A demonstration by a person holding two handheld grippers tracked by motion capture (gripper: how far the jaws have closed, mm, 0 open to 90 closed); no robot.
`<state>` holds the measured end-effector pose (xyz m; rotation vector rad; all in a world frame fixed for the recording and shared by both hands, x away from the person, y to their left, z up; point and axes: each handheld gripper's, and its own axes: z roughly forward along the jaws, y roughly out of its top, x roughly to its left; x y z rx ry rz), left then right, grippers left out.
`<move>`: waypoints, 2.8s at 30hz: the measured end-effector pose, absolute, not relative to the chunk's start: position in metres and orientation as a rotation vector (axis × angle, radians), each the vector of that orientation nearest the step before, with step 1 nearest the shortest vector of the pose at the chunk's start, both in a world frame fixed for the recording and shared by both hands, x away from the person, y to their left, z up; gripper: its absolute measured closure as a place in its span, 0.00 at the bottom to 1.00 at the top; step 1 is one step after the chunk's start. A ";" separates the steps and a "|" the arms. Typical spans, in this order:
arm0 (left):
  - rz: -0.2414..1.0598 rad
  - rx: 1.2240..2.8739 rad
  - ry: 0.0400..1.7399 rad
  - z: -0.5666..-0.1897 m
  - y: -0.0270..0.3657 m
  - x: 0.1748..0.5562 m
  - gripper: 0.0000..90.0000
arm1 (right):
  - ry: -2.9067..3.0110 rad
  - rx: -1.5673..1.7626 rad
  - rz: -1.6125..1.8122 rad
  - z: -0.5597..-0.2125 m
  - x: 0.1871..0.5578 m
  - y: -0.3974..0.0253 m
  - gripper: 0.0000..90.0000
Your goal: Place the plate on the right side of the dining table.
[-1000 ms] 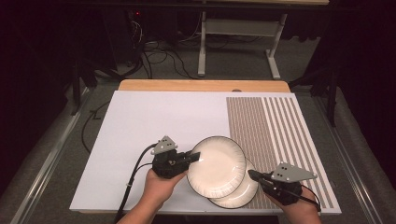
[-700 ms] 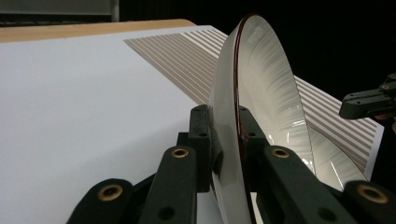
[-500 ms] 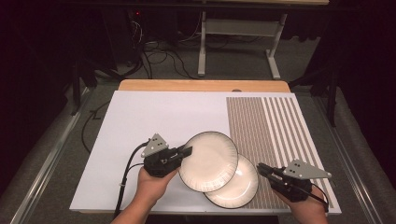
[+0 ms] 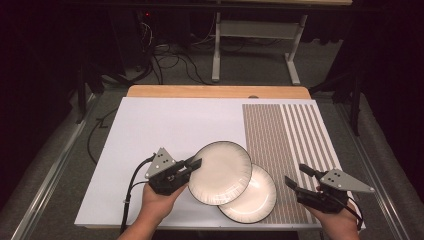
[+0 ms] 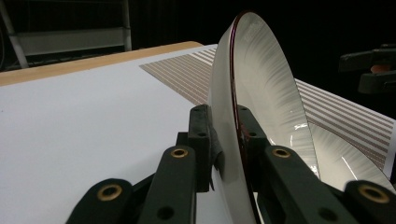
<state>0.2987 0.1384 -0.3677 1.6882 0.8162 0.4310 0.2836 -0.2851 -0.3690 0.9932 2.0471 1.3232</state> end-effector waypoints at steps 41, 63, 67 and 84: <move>0.469 1.687 0.760 -0.371 0.144 0.288 0.88 | 2.173 0.934 1.452 -0.361 0.306 -0.221 0.04; 0.467 1.686 0.752 -0.372 0.145 0.288 0.88 | 2.400 1.037 1.434 -0.390 0.319 -0.180 0.62; 0.461 1.682 0.754 -0.372 0.145 0.288 0.88 | 2.423 1.052 1.436 -0.392 0.321 -0.180 0.74; 0.399 1.697 0.789 -0.368 0.145 0.291 0.89 | 2.475 1.225 1.587 -0.396 0.330 -0.190 0.92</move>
